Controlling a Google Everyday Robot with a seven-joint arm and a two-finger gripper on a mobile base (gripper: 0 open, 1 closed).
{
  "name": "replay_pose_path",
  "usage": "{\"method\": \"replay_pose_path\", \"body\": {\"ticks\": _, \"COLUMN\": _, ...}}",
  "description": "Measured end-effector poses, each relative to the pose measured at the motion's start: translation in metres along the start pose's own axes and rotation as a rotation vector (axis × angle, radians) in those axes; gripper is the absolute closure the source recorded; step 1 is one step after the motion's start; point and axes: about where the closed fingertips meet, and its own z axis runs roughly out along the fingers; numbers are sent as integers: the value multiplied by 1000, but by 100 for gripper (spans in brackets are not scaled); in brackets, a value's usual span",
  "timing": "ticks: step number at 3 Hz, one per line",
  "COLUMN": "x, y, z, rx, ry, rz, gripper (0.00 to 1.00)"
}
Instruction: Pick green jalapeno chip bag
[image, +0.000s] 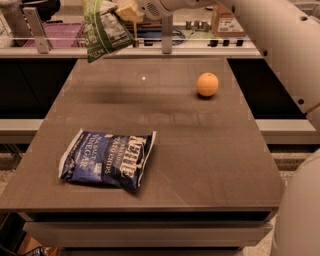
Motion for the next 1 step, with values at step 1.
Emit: {"method": "replay_pose_path", "body": {"ticks": 1, "x": 0, "y": 0, "z": 0, "rx": 0, "ry": 0, "rz": 0, "gripper": 100}}
